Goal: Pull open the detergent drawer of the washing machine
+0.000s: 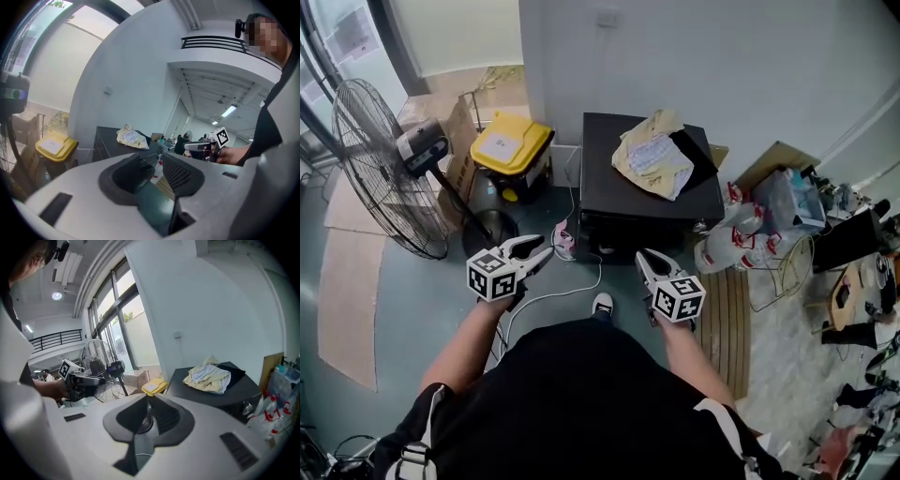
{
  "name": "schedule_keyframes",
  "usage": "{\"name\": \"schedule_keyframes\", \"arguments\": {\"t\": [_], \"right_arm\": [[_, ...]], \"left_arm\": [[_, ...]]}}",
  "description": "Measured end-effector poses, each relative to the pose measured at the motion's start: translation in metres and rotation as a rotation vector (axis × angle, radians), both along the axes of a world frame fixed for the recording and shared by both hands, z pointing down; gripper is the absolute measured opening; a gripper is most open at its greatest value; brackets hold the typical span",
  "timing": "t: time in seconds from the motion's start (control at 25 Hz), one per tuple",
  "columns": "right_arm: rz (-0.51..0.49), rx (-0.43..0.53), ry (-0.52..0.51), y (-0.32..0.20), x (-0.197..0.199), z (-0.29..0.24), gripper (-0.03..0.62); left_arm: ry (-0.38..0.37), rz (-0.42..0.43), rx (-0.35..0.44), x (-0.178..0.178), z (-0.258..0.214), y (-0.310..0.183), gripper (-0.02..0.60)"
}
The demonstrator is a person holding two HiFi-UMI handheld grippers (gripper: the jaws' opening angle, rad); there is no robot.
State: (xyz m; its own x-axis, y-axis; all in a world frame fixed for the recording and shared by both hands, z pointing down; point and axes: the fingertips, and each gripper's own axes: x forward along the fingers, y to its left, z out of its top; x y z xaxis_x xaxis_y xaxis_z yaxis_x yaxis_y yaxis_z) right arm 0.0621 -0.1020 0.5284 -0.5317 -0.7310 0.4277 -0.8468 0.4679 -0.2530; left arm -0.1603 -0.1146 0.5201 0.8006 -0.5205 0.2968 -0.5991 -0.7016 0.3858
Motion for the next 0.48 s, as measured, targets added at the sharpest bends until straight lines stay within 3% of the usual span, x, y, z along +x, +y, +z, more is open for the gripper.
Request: {"name": "schedule_keyframes", "arguments": {"t": [0.48], "right_arm": [[-0.025, -0.038, 0.002, -0.040, 0.018, 0.013, 0.037]], "left_arm": [[-0.004, -0.007, -0.024, 0.024, 0.008, -0.036, 0.160]]}}
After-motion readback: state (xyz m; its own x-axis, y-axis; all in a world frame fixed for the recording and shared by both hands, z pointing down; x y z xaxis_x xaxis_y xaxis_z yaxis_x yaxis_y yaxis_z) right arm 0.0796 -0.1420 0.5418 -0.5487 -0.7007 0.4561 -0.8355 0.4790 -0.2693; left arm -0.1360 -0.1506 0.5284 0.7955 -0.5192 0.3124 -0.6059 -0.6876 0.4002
